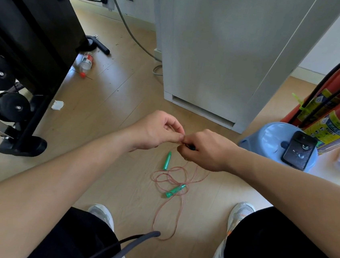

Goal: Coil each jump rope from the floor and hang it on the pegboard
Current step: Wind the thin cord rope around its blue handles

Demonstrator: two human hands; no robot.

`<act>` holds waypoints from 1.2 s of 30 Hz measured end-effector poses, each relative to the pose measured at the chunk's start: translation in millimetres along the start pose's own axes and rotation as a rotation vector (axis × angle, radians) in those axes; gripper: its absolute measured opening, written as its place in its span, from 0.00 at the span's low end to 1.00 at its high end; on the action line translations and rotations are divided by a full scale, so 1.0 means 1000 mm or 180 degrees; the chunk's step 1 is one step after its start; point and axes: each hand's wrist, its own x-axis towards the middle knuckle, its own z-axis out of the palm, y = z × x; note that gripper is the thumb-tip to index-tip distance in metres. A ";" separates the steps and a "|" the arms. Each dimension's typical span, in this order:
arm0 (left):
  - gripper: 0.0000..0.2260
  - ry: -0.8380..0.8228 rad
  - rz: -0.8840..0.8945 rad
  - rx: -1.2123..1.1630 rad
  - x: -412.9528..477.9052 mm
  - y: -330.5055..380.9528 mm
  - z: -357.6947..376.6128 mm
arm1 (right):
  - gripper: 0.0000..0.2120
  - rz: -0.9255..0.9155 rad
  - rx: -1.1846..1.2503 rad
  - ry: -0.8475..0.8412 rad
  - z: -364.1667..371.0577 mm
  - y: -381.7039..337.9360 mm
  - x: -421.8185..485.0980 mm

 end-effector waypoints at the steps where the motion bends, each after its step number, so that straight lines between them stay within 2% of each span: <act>1: 0.01 0.0020 0.0012 0.0076 0.000 -0.001 -0.001 | 0.17 -0.0007 -0.0184 0.0033 -0.001 0.002 -0.001; 3: 0.03 0.0058 0.0018 0.0192 0.002 -0.002 -0.004 | 0.18 -0.0017 -0.0607 0.0107 -0.004 0.005 -0.002; 5: 0.04 0.0046 -0.0025 0.0173 0.003 -0.003 -0.010 | 0.18 -0.0015 -0.0674 0.0103 -0.006 0.008 -0.002; 9: 0.04 -0.0073 -0.0111 0.0227 0.006 -0.006 -0.015 | 0.16 -0.0249 -0.0268 0.0086 -0.008 0.006 0.003; 15: 0.10 0.0105 0.0176 0.0665 0.003 -0.012 -0.004 | 0.05 -0.0277 0.0097 0.0162 0.002 -0.003 -0.002; 20: 0.10 0.0341 0.0346 0.0755 0.002 -0.012 -0.008 | 0.10 -0.0135 0.0440 0.0278 -0.009 -0.006 -0.005; 26: 0.17 0.0298 0.0185 0.1155 0.004 -0.011 -0.005 | 0.15 -0.0048 -0.0338 0.0550 -0.003 -0.001 -0.013; 36: 0.18 0.0491 0.0100 0.1356 0.012 -0.011 -0.005 | 0.13 0.0212 -0.0380 0.0616 -0.010 -0.001 -0.025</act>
